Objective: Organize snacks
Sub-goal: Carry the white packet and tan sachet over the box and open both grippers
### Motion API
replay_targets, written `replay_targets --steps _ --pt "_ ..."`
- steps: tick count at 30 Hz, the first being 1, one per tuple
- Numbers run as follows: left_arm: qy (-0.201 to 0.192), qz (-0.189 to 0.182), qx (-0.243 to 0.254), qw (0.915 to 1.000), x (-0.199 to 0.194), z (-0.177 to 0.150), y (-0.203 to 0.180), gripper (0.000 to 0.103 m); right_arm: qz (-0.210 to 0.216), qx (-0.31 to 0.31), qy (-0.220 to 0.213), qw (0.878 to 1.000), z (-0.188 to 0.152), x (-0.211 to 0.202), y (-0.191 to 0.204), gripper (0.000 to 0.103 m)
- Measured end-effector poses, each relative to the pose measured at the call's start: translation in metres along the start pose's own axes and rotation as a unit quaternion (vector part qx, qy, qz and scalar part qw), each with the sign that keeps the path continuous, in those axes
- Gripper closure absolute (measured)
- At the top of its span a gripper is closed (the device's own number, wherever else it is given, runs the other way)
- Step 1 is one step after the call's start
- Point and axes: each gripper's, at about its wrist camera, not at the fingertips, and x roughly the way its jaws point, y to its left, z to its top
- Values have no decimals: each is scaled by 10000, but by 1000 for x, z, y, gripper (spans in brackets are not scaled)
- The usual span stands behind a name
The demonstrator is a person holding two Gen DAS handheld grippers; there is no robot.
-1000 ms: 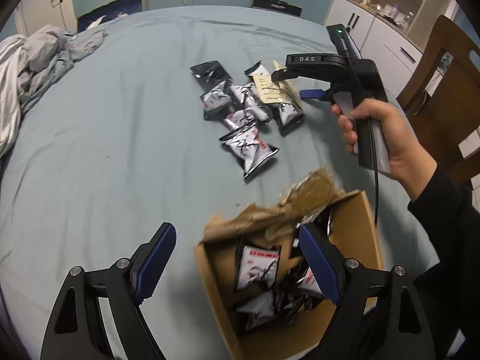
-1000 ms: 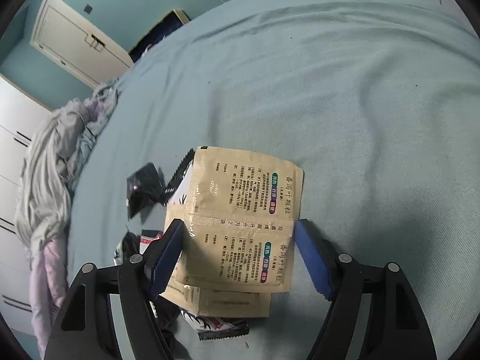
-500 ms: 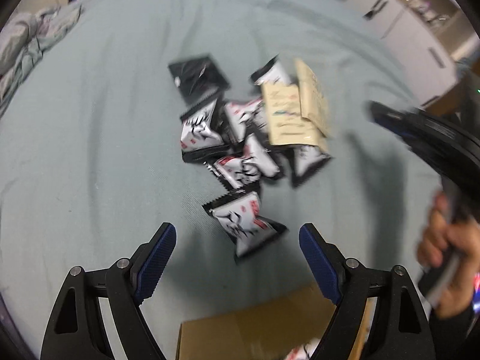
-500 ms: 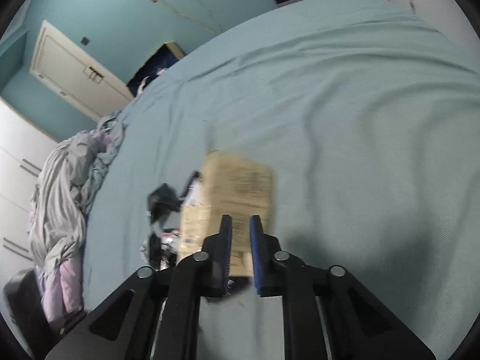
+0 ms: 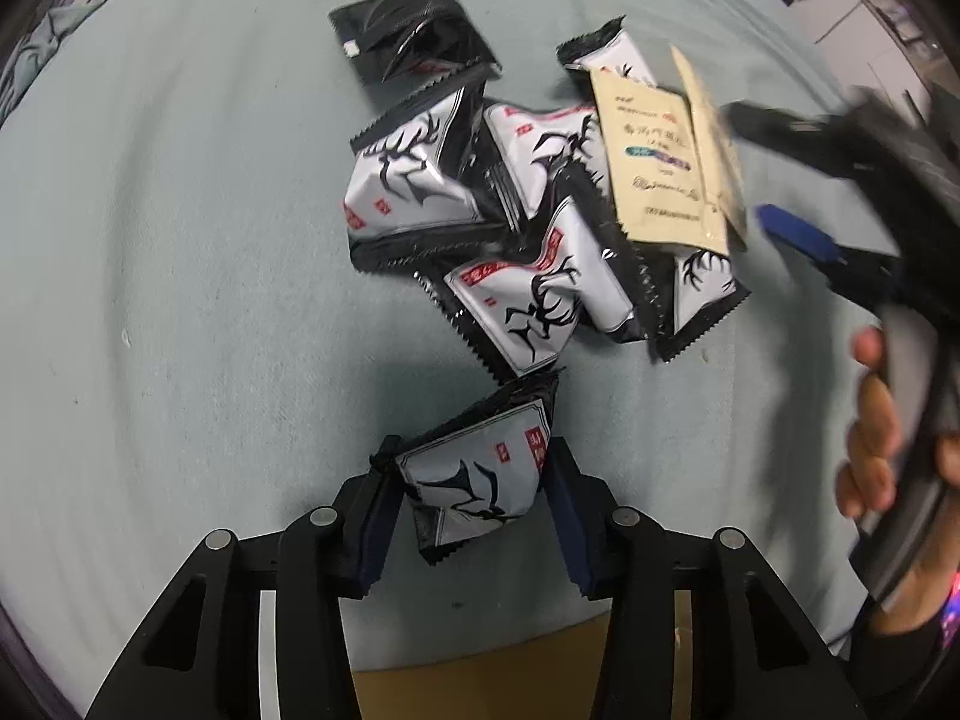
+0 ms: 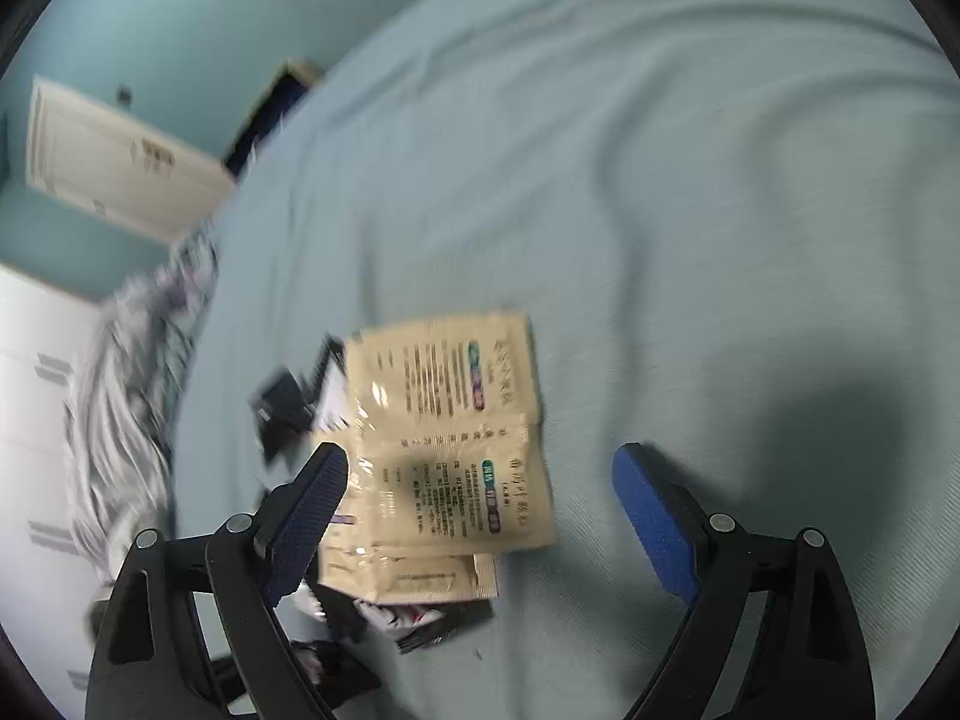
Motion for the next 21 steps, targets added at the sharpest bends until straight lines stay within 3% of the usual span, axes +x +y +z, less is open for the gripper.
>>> replay_targets --steps 3,7,8,9,14,19,21 --pt "-218 -120 -68 9997 -11 -2 2 64 -256 -433 -44 9987 9 6 13 9" --pt "-623 8 -87 9980 -43 -9 6 64 -157 -929 -47 9955 9 10 28 9" --pt "-797 72 -60 9968 -57 -16 7 65 -151 -1032 -91 9945 7 12 30 13" --pt "-895 88 -45 9959 -67 -19 7 65 -156 -1097 -164 9937 5 13 30 29" --pt "-1255 170 308 9915 -115 -82 1 64 381 -693 -236 9966 -1 2 16 37" --pt "-1271 31 611 9900 -117 -141 0 64 573 -567 -578 9951 -23 -45 9 37" --pt "-1300 -43 850 9879 -100 -155 -13 63 634 -539 -656 9944 -38 -66 8 37"
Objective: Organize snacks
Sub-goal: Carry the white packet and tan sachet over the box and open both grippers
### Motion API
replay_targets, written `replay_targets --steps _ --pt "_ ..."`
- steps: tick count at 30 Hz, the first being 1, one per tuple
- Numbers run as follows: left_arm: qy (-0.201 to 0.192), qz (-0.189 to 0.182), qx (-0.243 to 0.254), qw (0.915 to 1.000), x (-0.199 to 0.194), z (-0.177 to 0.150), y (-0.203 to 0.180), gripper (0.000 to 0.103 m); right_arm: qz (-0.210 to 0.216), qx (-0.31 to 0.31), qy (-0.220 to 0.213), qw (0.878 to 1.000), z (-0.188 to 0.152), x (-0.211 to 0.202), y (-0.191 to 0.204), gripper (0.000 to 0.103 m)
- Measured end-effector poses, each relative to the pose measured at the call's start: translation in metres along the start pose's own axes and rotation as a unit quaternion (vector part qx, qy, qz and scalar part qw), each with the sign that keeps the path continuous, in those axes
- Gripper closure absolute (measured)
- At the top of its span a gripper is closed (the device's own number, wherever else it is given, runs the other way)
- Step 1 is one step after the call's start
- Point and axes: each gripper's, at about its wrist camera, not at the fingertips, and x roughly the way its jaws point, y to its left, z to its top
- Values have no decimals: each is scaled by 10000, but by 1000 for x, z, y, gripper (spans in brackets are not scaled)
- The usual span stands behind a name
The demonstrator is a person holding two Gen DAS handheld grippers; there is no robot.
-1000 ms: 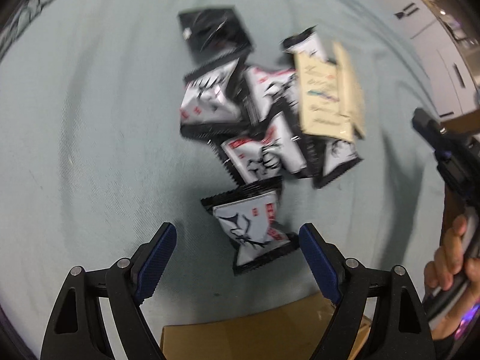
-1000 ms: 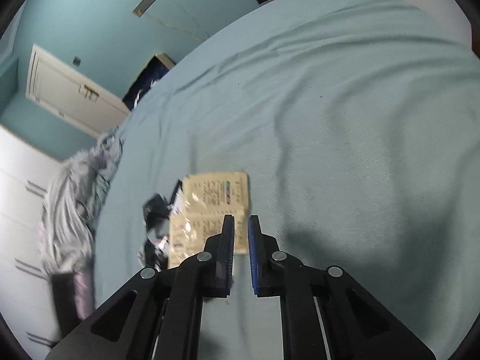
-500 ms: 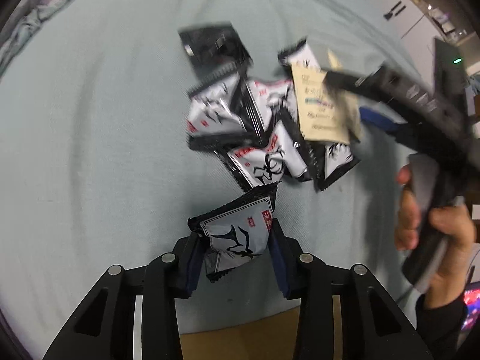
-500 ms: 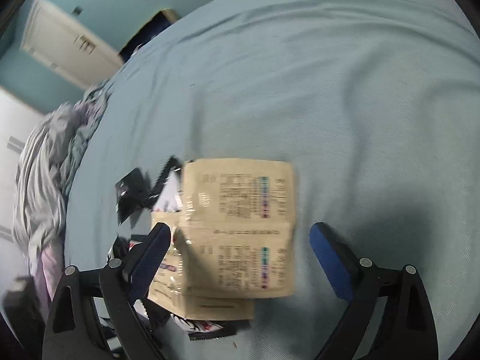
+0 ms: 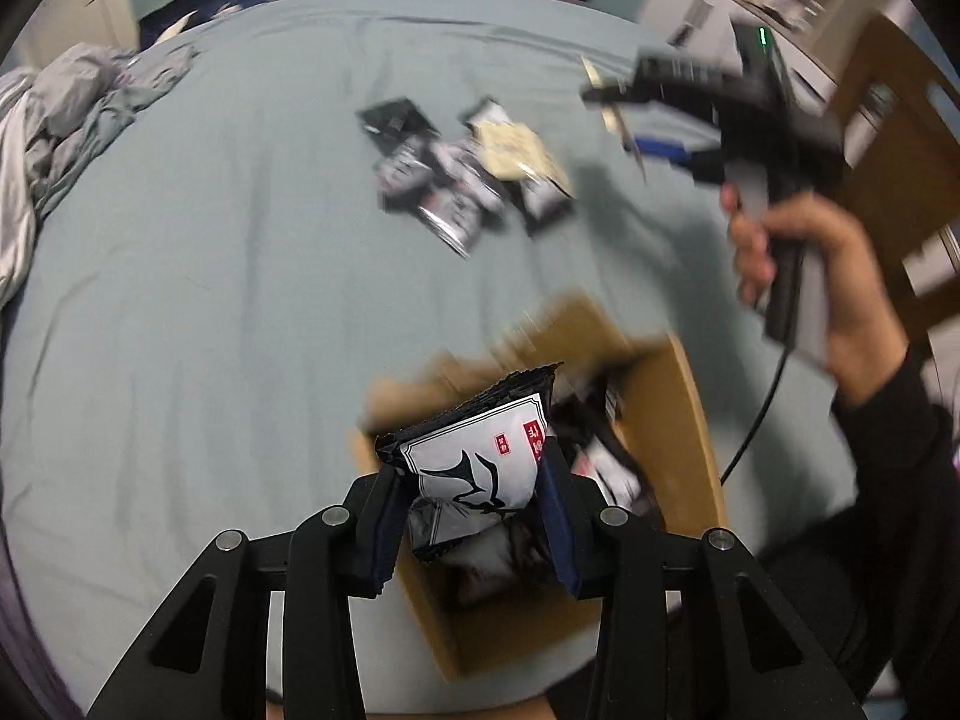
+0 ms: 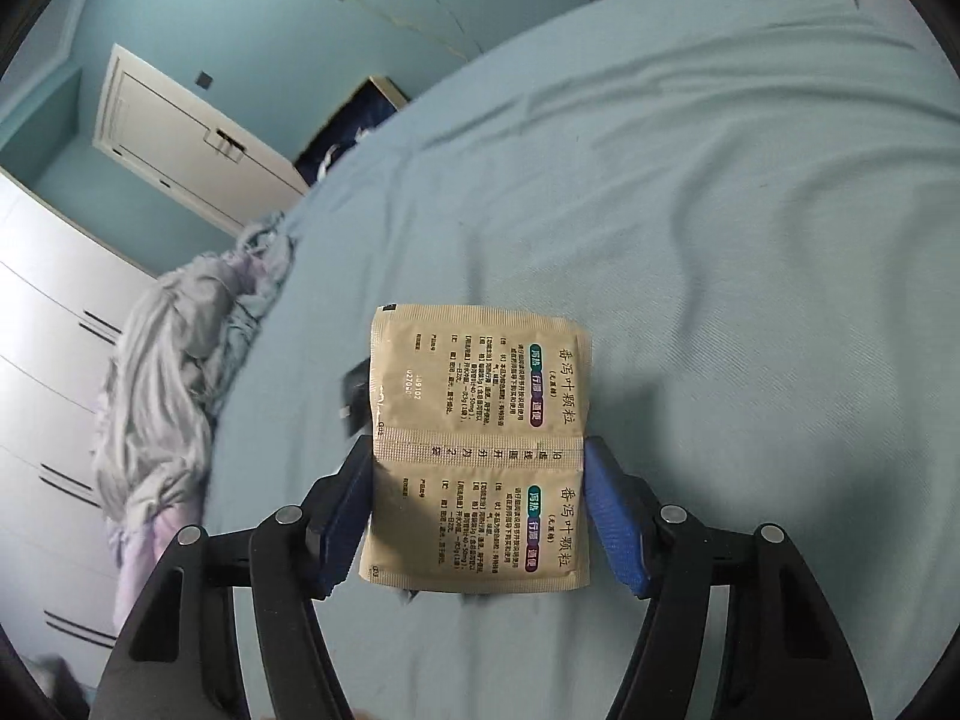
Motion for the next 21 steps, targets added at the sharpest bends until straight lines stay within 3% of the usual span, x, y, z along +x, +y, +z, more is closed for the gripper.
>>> replay_targets --steps 4,5,8,11,15,21 --pt "223 -376 142 9989 16 -14 -14 60 125 -153 -31 9998 -35 -52 20 37" --pt "228 -324 223 9990 16 -16 -18 53 173 -200 -62 9996 -42 -64 24 37" --pt "-62 -64 462 9989 4 -21 -26 14 302 -484 -222 9981 -79 -110 35 37" --pt "-510 135 384 9979 -14 -27 -23 12 285 -733 -300 9964 -120 -143 38 37" --pt "-708 351 99 9968 -23 -30 -9 12 0 -906 -206 9957 -168 -167 36 37" --pt "-977 623 -259 9929 -26 -32 13 12 -211 -1134 77 9933 -189 -145 66 37"
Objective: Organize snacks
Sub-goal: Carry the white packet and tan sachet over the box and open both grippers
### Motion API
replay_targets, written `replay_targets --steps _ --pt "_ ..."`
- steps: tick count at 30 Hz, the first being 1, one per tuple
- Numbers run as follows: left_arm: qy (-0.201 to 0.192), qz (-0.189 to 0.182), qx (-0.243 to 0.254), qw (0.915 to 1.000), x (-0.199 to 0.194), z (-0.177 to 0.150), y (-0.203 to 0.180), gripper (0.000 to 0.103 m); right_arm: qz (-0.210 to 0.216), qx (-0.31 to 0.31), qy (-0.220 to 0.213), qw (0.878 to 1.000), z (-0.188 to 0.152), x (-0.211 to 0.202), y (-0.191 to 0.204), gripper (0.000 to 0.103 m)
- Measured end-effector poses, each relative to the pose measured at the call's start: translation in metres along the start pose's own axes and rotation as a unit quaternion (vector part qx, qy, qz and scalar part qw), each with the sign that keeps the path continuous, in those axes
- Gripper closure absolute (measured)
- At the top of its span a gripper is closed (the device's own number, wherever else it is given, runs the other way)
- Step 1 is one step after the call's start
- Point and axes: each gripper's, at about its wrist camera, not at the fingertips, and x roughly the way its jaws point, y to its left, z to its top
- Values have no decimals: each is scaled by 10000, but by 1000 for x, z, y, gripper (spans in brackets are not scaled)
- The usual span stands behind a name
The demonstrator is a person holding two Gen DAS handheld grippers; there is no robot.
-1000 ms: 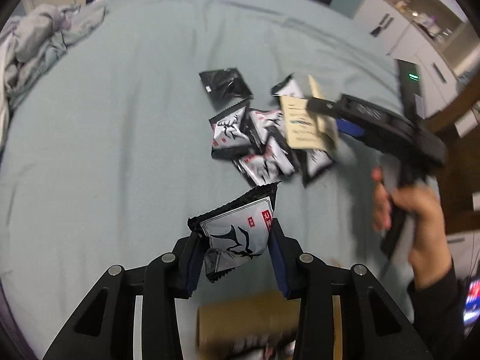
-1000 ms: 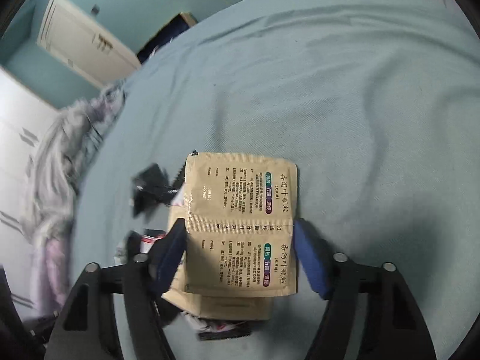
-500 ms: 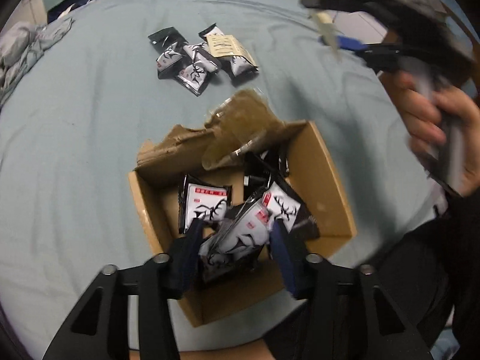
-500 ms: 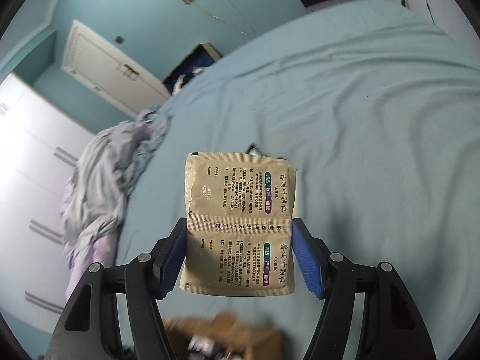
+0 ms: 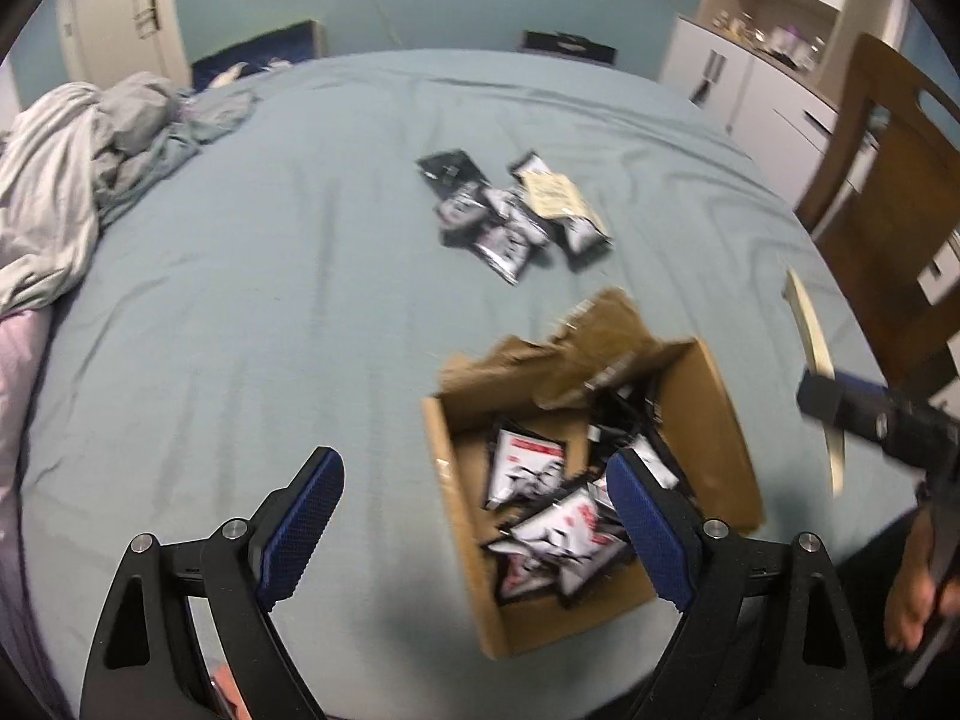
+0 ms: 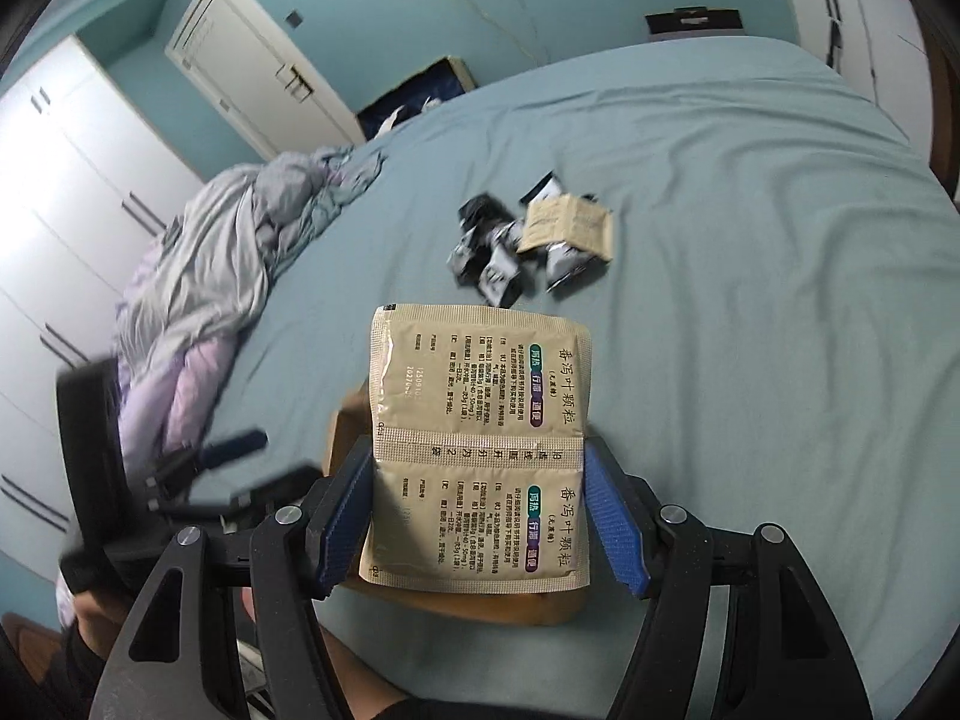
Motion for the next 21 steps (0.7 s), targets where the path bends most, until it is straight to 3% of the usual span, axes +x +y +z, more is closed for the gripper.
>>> replay_targets --steps 8,13,21 --pt "40 289 -156 9995 1 -2 12 12 261 -556 108 9981 12 31 44 30" --pt "18 359 -178 9992 -1 -3 14 12 -86 -273 10 9996 16 32 31 21" --pt "17 412 -67 9991 0 -3 8 12 -485 -90 -78 9988 17 32 30 21"
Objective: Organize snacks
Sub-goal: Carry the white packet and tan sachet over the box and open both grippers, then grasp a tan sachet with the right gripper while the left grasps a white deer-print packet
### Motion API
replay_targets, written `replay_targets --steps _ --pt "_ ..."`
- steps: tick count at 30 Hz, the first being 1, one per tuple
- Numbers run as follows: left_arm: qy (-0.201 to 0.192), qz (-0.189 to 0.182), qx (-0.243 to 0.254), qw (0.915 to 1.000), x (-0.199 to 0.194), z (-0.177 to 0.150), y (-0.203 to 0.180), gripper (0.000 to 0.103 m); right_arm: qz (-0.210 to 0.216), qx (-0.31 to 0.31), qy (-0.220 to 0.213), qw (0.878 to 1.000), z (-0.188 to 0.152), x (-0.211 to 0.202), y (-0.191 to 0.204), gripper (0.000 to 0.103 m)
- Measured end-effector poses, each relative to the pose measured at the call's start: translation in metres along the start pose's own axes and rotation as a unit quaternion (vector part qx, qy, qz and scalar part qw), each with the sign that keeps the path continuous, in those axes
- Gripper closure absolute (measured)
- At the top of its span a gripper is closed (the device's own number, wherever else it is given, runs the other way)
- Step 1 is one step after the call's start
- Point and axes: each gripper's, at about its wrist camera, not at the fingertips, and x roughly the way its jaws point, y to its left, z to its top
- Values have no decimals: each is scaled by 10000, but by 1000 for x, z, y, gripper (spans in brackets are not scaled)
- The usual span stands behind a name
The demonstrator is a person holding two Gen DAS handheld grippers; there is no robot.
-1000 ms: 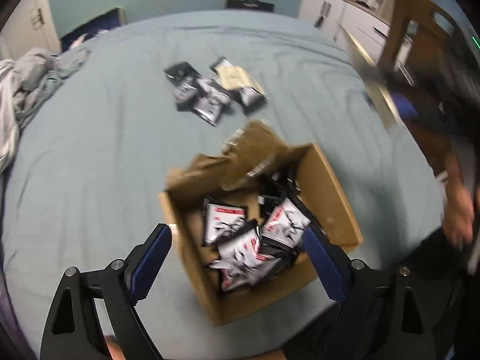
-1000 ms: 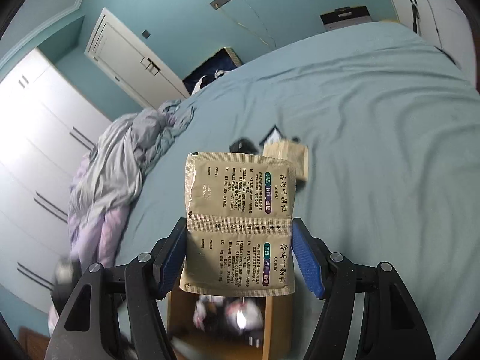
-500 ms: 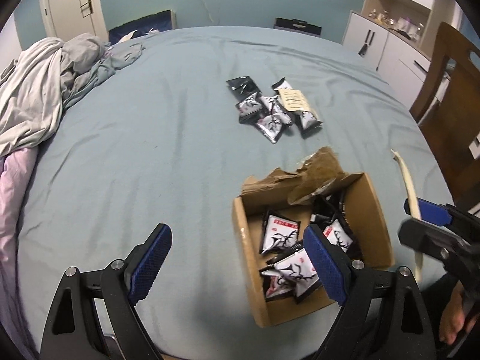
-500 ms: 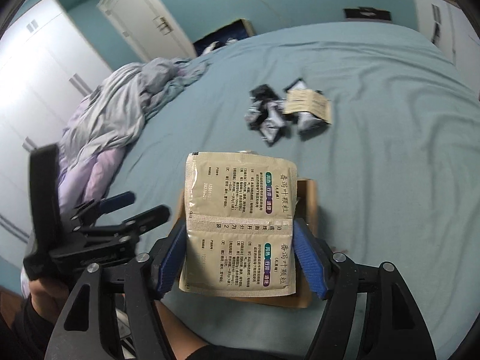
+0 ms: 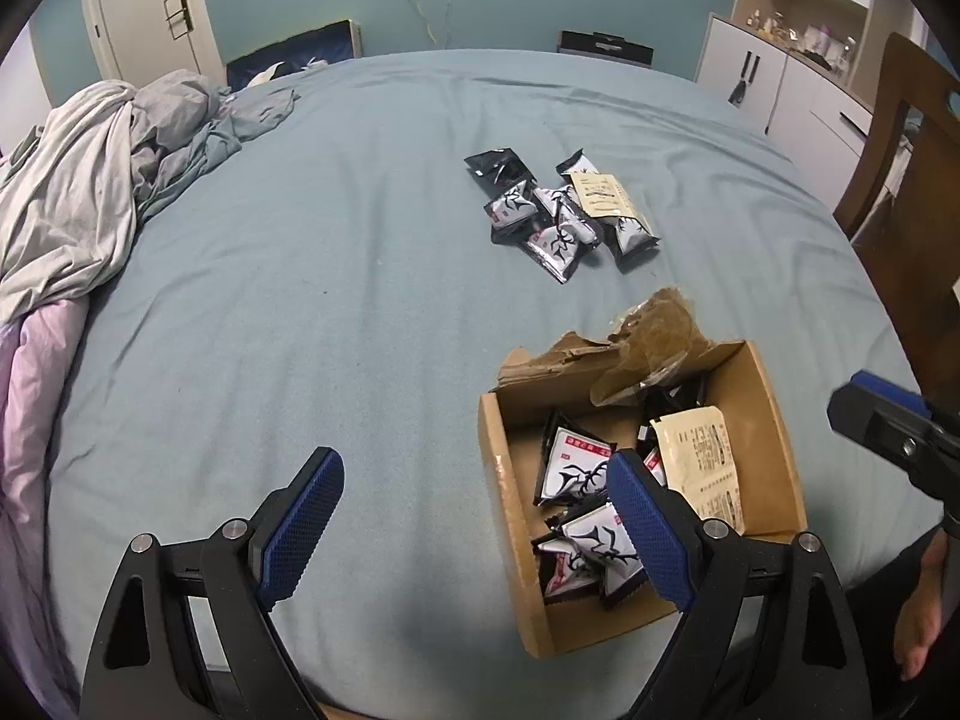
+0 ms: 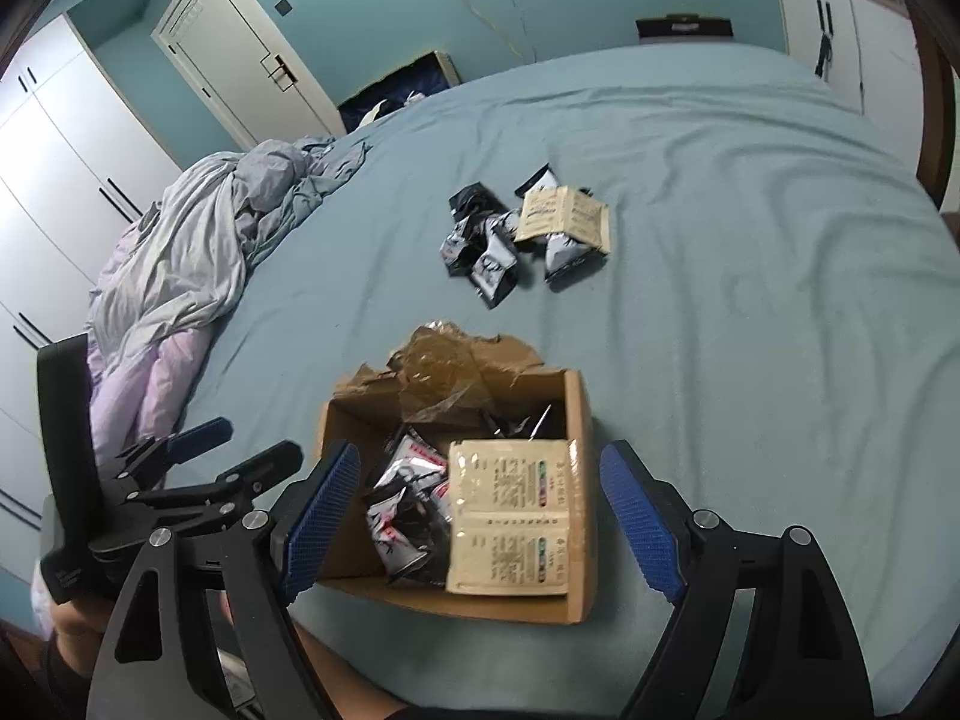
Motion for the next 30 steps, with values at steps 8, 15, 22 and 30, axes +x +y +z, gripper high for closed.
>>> replay_targets --steps 8,15,22,30 --pt "-100 21 66 9999 -2 3 -5 12 -1059 -583 -808 9894 -2 -18 9 21" --pt "-27 1 51 10000 0 5 -6 12 -876 -272 -277 9954 -1 -3 -1 21" --pt "-20 -121 0 9999 -2 7 -5 12 -949 -38 -86 9954 19 -4 -13 21" --pt "24 -173 -48 9998 2 11 -5 12 -1051 70 76 9944 48 12 -26 21"
